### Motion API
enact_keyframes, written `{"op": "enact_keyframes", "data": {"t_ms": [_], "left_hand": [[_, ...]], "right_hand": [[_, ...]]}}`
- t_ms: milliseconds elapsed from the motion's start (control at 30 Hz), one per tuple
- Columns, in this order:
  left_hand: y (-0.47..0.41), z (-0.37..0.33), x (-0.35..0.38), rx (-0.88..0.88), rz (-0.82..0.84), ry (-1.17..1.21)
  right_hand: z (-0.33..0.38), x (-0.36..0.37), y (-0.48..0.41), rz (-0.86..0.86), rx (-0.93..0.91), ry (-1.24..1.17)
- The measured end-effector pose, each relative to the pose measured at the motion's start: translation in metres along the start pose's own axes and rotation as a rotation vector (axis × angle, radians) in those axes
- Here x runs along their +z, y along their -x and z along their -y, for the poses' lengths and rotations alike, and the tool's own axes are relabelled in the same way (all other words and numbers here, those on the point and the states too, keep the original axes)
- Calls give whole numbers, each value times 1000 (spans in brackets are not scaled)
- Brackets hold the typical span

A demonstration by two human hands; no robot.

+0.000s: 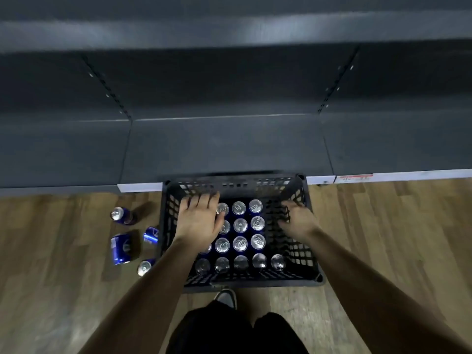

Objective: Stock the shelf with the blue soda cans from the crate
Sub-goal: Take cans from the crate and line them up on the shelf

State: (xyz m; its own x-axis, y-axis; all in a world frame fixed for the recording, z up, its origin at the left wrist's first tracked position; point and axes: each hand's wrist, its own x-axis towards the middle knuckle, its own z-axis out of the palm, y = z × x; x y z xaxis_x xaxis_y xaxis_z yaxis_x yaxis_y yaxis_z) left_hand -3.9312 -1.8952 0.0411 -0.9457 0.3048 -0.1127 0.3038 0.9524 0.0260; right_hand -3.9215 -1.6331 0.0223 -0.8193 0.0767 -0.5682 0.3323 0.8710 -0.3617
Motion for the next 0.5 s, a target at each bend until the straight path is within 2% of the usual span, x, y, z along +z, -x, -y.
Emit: {"op": "enact_keyframes", "data": {"t_ms": [100,267,500], "left_hand": [[-3,-3,75,-8,-2,15],[-3,-4,152,-12,35,2],[2,-8,209,-4,35,28]], "right_hand": [[-40,55,-33,96,32,-9],[-84,113,-66,221,87,16],[-110,159,-82,282,100,79]]}}
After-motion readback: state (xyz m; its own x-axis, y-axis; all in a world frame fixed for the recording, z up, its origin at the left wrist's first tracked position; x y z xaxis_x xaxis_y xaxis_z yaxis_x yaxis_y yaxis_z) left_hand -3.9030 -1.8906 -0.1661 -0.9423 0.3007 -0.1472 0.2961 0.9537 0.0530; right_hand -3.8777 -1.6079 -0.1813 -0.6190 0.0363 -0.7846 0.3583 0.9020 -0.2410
